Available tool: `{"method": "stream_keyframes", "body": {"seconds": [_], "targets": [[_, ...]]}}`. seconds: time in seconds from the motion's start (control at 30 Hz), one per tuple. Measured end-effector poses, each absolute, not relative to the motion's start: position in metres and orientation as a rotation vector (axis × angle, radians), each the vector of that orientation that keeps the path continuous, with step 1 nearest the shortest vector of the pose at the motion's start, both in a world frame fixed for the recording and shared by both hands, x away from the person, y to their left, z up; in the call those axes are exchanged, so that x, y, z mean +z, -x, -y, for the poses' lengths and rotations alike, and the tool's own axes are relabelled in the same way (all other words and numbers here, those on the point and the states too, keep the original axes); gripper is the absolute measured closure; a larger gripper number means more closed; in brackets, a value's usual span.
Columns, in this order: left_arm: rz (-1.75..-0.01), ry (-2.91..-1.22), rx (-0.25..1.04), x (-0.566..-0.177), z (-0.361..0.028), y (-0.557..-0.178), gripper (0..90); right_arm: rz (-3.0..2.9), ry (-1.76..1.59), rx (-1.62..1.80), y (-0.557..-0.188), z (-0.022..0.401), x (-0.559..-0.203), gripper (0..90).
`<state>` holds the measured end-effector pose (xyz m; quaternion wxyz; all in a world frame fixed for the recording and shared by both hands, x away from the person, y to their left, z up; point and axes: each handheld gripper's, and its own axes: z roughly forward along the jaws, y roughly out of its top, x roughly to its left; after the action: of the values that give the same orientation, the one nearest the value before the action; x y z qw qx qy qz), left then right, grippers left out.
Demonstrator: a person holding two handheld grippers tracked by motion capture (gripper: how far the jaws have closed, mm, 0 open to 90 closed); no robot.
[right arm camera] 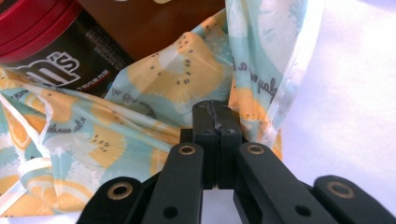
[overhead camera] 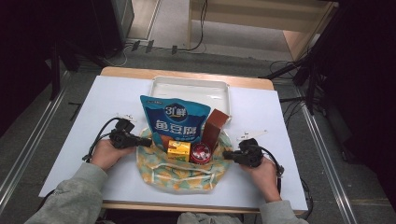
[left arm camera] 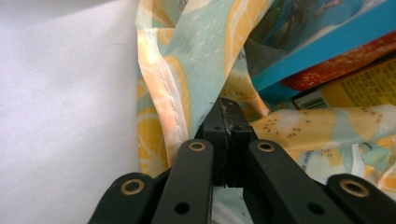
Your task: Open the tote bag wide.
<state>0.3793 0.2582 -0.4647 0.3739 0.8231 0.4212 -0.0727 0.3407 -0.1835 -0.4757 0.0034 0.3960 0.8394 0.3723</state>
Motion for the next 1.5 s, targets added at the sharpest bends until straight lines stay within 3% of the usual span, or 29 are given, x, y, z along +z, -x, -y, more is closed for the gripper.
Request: {"method": "stream_keyframes", "body": {"seconds": [0.4,0.87,1.5], "targets": [[-1.083,-2.087,-0.226,-0.461,-0.263,-0.379,90.0,-2.629,-1.272,1.177,-0.344,0.186,-0.468,90.0],[-0.996,-2.036,-0.182,-0.414,-0.269,-0.371,90.0,-2.556,-1.208,1.315,-0.339,0.194,-0.427,90.0],[-0.972,-2.048,-0.164,-0.390,-0.258,-0.413,90.0,-2.549,-1.118,1.337,-0.396,0.189,-0.394,90.0]]}}
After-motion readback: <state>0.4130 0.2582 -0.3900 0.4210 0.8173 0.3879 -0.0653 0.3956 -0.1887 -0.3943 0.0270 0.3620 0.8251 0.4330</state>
